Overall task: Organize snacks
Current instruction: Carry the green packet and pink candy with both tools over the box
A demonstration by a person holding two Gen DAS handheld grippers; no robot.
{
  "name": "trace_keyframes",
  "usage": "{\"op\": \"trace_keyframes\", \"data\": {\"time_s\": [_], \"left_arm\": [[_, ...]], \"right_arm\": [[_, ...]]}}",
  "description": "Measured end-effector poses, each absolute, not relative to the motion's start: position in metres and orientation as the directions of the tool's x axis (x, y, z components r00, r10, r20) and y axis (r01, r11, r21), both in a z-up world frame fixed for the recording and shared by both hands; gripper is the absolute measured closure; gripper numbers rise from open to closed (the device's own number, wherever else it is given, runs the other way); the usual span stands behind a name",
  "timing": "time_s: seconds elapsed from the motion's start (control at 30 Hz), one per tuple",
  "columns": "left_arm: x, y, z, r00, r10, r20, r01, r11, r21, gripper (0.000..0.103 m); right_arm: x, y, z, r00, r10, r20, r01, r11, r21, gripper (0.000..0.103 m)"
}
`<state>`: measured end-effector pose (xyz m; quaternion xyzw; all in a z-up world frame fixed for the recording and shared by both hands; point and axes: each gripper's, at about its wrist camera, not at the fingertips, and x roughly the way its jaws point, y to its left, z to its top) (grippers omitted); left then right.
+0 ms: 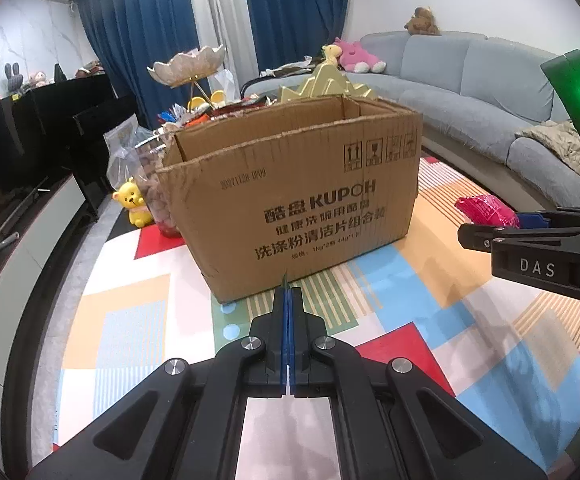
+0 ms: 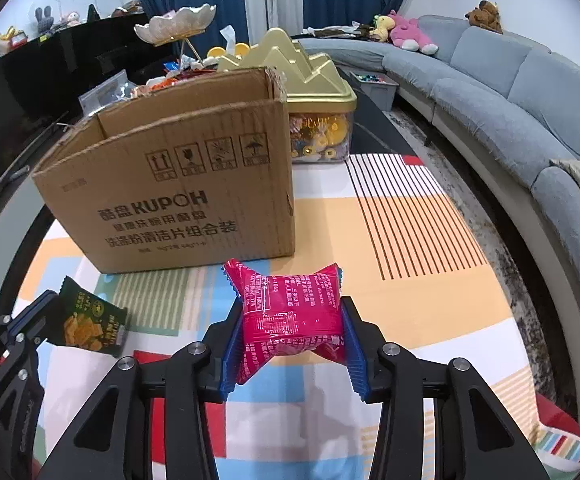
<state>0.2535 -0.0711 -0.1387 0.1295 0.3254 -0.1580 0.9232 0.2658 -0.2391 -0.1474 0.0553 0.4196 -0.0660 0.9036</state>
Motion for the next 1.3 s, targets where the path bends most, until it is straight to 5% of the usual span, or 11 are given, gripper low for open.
{"op": "trace_keyframes", "data": {"time_s": [1.3], "left_arm": [[0.243,-0.049,-0.035,0.818,-0.191,-0.542,0.261,0.964,0.053,0.101]], "right_arm": [[0.232,-0.208,-0.043,0.764,-0.035,-0.644,0.085,0.995,0.046,0.058]]}}
